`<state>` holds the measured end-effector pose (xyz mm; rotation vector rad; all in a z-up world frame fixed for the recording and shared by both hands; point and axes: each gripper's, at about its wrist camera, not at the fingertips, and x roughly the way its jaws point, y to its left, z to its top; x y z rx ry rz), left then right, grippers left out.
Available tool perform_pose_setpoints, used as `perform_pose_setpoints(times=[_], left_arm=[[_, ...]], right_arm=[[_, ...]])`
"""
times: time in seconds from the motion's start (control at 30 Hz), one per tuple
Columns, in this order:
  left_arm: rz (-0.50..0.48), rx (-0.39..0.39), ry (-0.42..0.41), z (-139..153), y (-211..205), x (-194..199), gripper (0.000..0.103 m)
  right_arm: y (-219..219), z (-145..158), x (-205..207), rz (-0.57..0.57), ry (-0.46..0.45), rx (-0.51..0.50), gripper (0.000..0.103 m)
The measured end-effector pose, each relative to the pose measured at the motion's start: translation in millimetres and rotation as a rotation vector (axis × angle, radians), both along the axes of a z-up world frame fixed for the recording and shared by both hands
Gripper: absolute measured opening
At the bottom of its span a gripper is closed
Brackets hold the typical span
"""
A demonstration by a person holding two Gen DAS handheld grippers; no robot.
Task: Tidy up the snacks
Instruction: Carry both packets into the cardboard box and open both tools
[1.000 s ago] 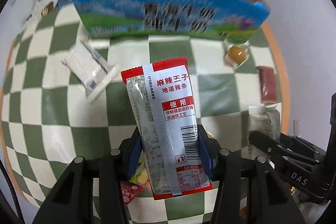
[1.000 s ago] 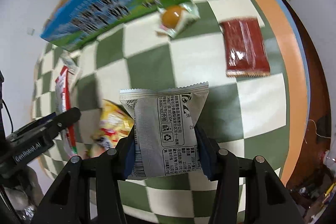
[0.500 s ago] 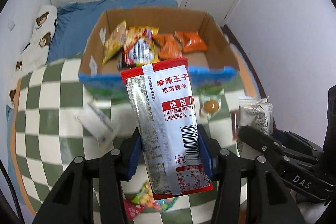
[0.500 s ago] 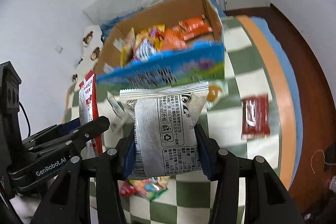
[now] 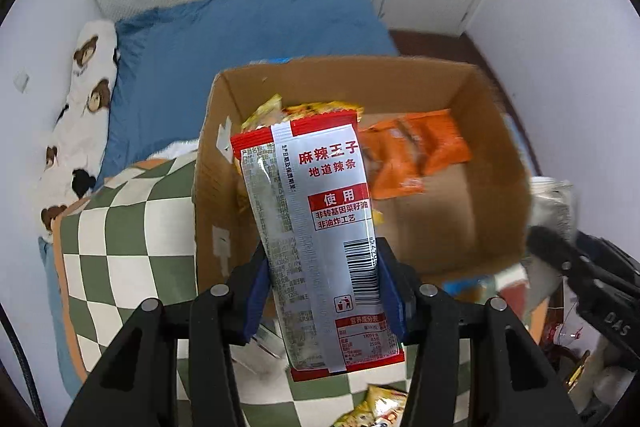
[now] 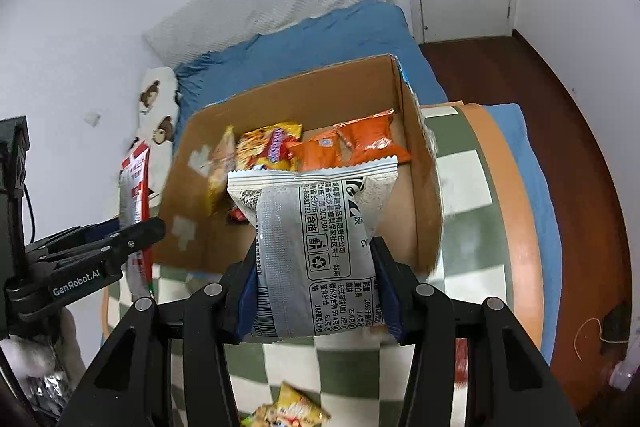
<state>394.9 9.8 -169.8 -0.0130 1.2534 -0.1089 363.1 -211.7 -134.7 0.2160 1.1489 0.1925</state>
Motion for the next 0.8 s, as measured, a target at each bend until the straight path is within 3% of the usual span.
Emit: perform_pose_setpoints(times=[0.13, 0.3, 0.43, 0.47, 0.53, 0.57, 0.8], left_arm=[[0.027, -0.009, 0.118, -36, 11, 33, 0.046], [0.034, 0.003, 0.203, -63, 17, 51, 0.048], [0.070, -0.042, 0.321, -93, 27, 58, 0.049], [0.077, -0.060, 0.330, -98, 29, 59, 0.055], [0.084, -0.079, 0.328, -103, 32, 58, 0.073], [0.084, -0.078, 0.323, -105, 33, 57, 0.086], [0.088, -0.089, 0.283, -104, 31, 45, 0.089]], right_arm=[[4, -19, 36, -0.002, 0.050, -0.038, 0.053], [12, -48, 63, 0.012, 0.126, -0.080, 0.053], [14, -72, 76, 0.026, 0.204, -0.075, 0.056], [14, -80, 79, 0.024, 0.239, -0.074, 0.060], [16, -91, 82, 0.031, 0.281, -0.092, 0.090], [18, -94, 81, 0.034, 0.287, -0.103, 0.092], [20, -105, 86, 0.046, 0.316, -0.138, 0.094]])
